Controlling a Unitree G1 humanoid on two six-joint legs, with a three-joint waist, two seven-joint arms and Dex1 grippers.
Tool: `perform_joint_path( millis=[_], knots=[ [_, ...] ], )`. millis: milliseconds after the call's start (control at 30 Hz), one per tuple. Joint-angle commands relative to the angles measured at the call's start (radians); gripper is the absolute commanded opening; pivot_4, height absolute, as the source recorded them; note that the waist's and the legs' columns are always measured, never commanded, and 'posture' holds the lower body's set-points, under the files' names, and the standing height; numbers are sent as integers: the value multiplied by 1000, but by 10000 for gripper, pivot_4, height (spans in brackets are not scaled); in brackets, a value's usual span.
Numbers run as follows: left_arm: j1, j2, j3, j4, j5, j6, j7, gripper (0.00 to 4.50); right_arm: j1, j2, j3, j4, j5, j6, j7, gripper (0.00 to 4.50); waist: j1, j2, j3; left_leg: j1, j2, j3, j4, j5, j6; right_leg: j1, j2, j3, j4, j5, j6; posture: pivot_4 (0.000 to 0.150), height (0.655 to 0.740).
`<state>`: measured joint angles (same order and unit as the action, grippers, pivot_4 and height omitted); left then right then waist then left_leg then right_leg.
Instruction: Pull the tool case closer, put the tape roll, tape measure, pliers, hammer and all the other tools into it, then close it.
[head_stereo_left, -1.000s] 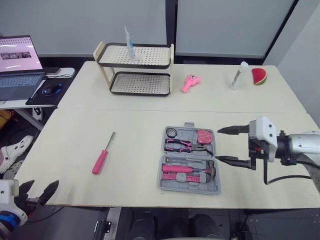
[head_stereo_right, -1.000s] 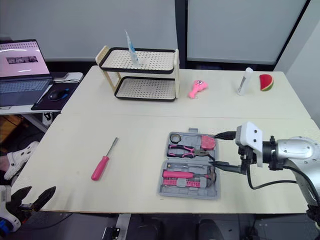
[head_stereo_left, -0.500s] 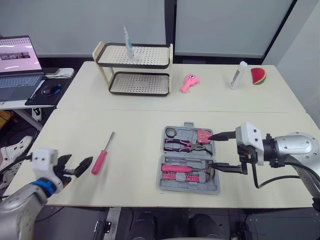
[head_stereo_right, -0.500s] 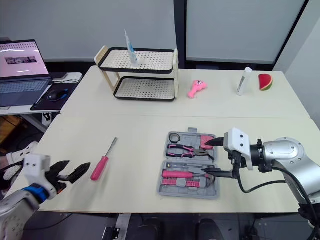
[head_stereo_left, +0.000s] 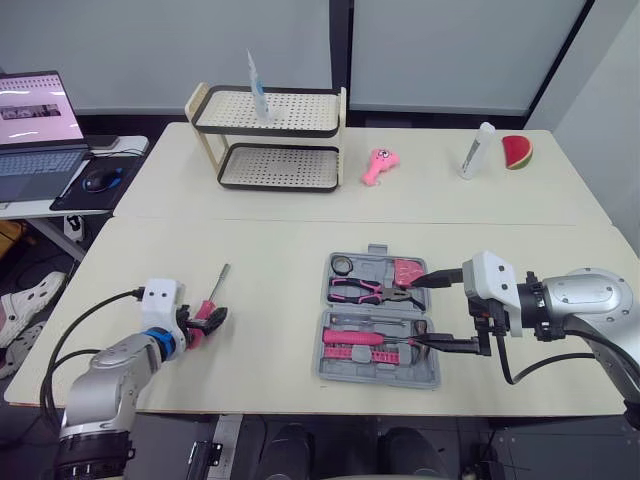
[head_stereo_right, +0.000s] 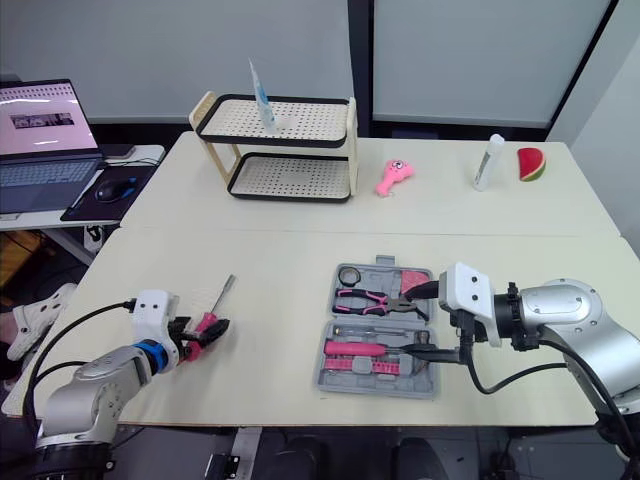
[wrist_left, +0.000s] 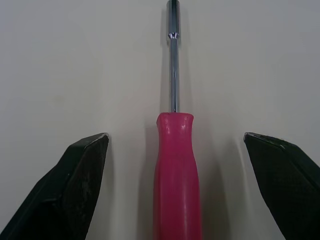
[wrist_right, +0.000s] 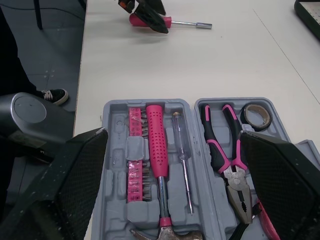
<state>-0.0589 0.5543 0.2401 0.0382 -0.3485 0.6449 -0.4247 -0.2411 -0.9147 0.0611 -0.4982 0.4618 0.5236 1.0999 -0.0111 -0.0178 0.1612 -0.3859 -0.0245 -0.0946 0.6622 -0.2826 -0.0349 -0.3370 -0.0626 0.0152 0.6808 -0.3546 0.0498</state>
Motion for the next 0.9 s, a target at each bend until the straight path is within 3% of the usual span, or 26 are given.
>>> perform_joint_path(
  millis=[33, 67, 167, 500, 767, 900],
  knots=[
    [-26, -12, -19, 12, 23, -6, 9, 45000, 4, -13, -25, -37, 9, 3, -5, 44500, 3, 0, 0, 0, 0, 0, 0, 0, 0, 0, 0, 0, 0, 0, 0, 1500, 7290],
    [-33, -16, -22, 21, 30, -4, 14, 45000, 5, -13, -26, -39, 10, 5, -7, 44500, 3, 0, 0, 0, 0, 0, 0, 0, 0, 0, 0, 0, 0, 0, 0, 1500, 7290],
    [-47, -23, -26, 38, 44, -2, 19, 39139, 9, -15, -29, -45, 11, 10, -10, 45000, 4, 0, 0, 0, 0, 0, 0, 0, 0, 0, 0, 0, 0, 0, 0, 1500, 7290],
    [-47, -26, -54, 39, 49, 22, -10, 7823, 19, -21, -35, -61, 14, 16, -22, 45000, 5, 0, 0, 0, -1, 0, 0, 0, 0, 0, -1, 0, 0, 0, 0, 1500, 7290],
    [18, 28, 31, -63, 13, -41, -77, 7203, 44, -21, -46, -84, 14, 22, -45, 45000, 2, 0, 0, 0, 0, 0, 0, 0, 0, 0, -1, 0, 0, 0, 0, 1500, 7290],
    [86, 124, -27, -209, 21, -152, -260, 7203, 87, -36, -89, -98, 18, 23, -52, 45000, 4, 0, 1, -1, 0, -1, 0, 0, 0, 0, -1, 0, -1, 0, 0, 1500, 7290]
  ],
)
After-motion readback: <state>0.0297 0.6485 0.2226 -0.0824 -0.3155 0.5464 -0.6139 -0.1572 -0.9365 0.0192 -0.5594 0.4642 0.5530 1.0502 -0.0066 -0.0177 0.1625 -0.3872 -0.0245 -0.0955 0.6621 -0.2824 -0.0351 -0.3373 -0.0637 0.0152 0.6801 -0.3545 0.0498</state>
